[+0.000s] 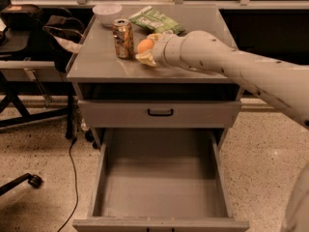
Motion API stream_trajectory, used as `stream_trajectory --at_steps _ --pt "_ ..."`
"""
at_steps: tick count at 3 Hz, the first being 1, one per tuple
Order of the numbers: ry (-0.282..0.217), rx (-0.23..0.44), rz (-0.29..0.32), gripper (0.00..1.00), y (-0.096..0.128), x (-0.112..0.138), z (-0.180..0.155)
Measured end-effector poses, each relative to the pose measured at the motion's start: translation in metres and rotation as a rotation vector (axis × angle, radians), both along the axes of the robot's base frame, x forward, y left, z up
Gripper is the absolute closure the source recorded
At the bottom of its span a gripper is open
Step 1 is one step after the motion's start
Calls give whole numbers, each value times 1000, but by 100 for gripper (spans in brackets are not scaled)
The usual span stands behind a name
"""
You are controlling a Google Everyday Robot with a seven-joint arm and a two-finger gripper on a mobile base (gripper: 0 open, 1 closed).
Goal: Pick orange from middle drawer and place on counter
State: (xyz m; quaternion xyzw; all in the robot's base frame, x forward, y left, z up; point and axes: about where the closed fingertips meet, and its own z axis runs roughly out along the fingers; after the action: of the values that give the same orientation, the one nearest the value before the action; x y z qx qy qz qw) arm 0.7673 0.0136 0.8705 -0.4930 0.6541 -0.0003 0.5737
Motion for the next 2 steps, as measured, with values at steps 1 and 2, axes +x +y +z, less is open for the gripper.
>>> stream_trajectory --at_steps 1,2 --pt "4 -4 -8 59 -3 3 -3" --pt "4 -4 -8 36 -3 3 -3"
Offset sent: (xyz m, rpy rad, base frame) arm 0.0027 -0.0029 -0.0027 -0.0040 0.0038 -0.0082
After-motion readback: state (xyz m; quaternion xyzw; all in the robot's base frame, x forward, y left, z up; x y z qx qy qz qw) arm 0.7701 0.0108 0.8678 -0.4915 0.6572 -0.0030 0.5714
